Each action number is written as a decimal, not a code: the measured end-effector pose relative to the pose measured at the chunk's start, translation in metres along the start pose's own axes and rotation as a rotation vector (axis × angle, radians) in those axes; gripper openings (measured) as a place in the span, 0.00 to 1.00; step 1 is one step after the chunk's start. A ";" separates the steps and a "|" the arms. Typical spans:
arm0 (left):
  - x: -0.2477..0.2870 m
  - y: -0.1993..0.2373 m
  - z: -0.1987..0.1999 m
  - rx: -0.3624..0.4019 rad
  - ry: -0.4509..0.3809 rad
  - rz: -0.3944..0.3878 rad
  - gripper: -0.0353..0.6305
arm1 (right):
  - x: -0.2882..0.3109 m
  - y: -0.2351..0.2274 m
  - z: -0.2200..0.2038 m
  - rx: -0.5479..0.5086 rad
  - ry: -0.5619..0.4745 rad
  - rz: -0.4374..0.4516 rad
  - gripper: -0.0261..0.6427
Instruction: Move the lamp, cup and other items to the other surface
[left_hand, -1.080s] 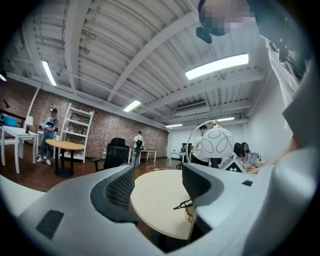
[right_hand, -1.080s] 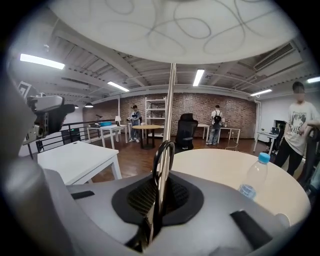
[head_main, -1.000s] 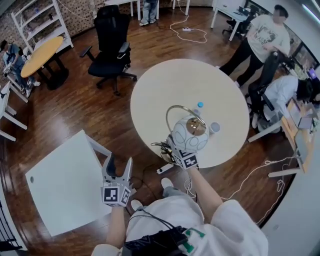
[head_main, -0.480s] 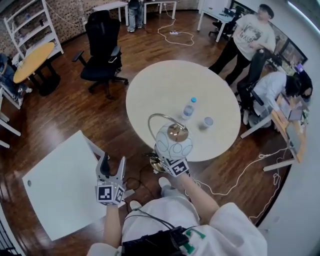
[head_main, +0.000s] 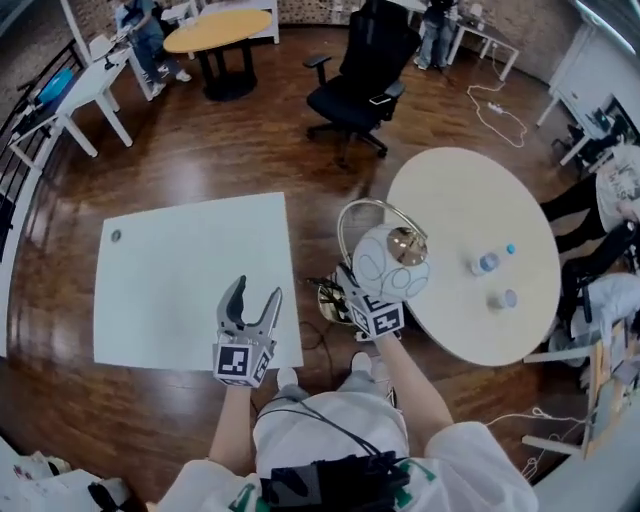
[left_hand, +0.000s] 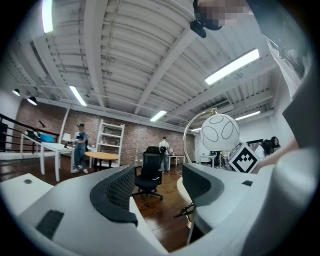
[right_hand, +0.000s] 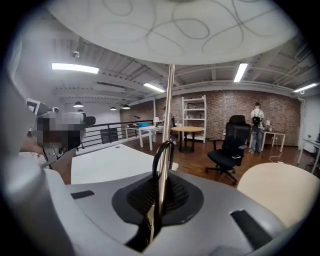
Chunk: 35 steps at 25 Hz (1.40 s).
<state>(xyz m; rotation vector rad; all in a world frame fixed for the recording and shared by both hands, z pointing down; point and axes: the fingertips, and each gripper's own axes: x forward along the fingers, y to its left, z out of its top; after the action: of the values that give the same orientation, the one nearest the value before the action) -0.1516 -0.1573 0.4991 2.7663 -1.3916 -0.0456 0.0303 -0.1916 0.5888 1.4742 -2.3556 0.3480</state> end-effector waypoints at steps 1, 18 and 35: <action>-0.016 0.017 -0.002 0.012 0.002 0.046 0.49 | 0.015 0.018 0.005 -0.015 -0.003 0.037 0.08; -0.253 0.217 -0.030 0.017 0.062 0.583 0.49 | 0.258 0.336 0.052 -0.166 -0.088 0.486 0.08; -0.330 0.247 -0.057 -0.030 0.100 0.734 0.49 | 0.365 0.443 0.012 -0.231 -0.113 0.523 0.08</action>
<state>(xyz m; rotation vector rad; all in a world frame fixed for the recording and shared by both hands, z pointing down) -0.5440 -0.0380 0.5712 2.0312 -2.2319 0.0946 -0.5188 -0.3034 0.7146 0.7805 -2.7419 0.1093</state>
